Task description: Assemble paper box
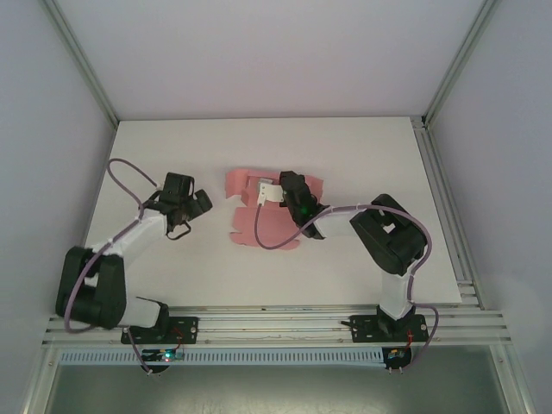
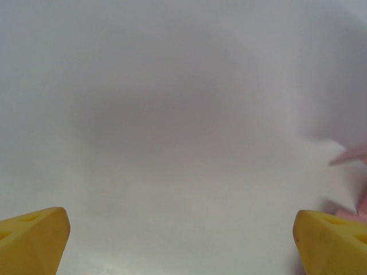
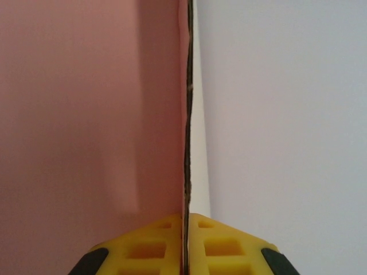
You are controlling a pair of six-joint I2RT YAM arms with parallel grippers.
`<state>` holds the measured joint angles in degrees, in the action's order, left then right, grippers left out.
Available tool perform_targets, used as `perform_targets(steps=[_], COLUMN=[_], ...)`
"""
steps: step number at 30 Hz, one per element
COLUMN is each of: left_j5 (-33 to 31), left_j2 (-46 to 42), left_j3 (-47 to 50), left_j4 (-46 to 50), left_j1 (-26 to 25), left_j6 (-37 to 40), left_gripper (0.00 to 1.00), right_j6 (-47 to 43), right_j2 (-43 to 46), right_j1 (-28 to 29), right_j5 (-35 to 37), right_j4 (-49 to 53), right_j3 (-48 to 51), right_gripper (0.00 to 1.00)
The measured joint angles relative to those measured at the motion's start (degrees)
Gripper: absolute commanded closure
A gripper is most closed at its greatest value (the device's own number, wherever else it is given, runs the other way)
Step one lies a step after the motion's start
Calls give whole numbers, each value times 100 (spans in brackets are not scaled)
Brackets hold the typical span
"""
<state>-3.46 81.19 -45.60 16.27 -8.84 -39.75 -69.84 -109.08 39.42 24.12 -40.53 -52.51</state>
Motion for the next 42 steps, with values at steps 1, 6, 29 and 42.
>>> perform_targets(steps=[1,6,29,42], left_j5=[46,452,3779,3451], left_j2=[195,925,2024,1875], left_j3=[-92,-313,-262,37], left_j4=[-133,-1180,-3609,-3729], left_j1=[55,149,-190,-485], left_j6=[24,389,2286,2662], left_gripper=[0,5,40,40], right_j6=[-70,-214,-192,-85], right_j2=[0,0,-7,46], right_j1=[28,138,284,282], right_j5=[22,96,356,474], right_j4=[-140,-621,-693,-686], right_j3=[72,343,417,560], right_gripper=[91,91,92,94])
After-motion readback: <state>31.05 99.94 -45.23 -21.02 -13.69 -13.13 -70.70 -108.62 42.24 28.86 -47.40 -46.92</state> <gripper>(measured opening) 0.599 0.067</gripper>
